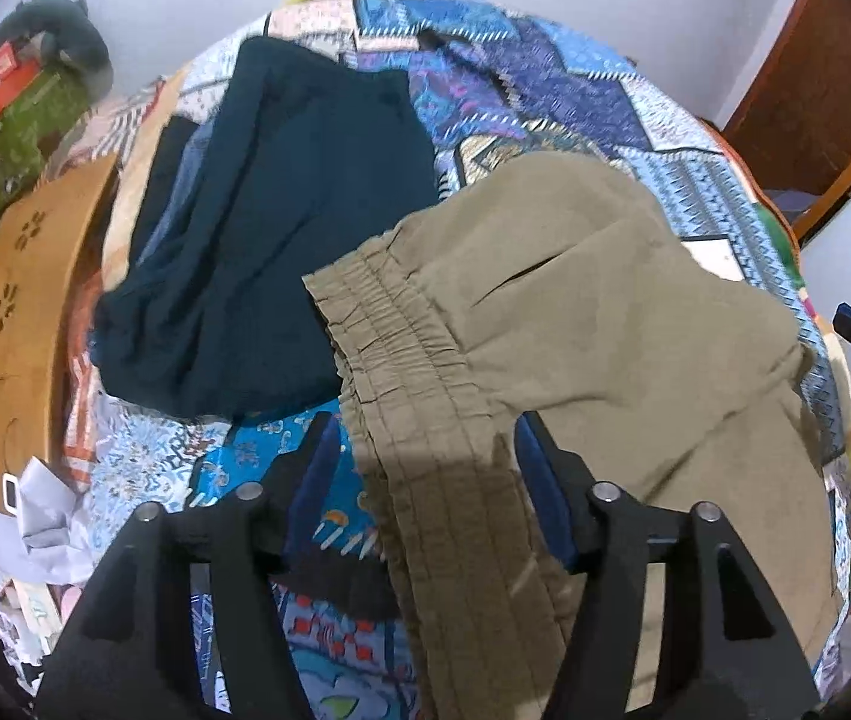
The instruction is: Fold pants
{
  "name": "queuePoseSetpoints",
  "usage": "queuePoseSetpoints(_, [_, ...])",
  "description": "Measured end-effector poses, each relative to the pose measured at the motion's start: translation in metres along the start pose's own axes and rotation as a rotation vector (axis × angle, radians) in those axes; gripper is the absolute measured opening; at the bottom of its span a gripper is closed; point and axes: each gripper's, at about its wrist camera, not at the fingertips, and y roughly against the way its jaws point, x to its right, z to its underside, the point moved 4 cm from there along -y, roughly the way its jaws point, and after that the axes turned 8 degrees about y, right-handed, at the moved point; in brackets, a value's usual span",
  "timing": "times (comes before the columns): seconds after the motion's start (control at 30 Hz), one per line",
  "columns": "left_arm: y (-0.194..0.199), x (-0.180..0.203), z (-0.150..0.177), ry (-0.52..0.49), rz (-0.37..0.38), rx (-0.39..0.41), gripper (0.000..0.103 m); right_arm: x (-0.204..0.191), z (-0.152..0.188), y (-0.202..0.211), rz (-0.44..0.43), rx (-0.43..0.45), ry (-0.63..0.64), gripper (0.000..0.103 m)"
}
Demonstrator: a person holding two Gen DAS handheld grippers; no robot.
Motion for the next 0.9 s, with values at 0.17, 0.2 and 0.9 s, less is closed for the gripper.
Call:
queuePoseSetpoints(0.17, [-0.022, 0.002, 0.003, -0.011, -0.024, -0.042, 0.07, 0.006, 0.004, -0.043, -0.047, -0.085, -0.05, 0.039])
queuePoseSetpoints(0.2, [-0.025, 0.004, 0.004, -0.017, -0.019, -0.046, 0.071, 0.007, 0.006, -0.051, -0.058, -0.102, -0.06, 0.039])
queuePoseSetpoints(0.9, [-0.013, 0.018, 0.003, -0.186, -0.125, 0.086, 0.05, -0.014, 0.004, -0.045, -0.009, -0.005, 0.113, 0.01])
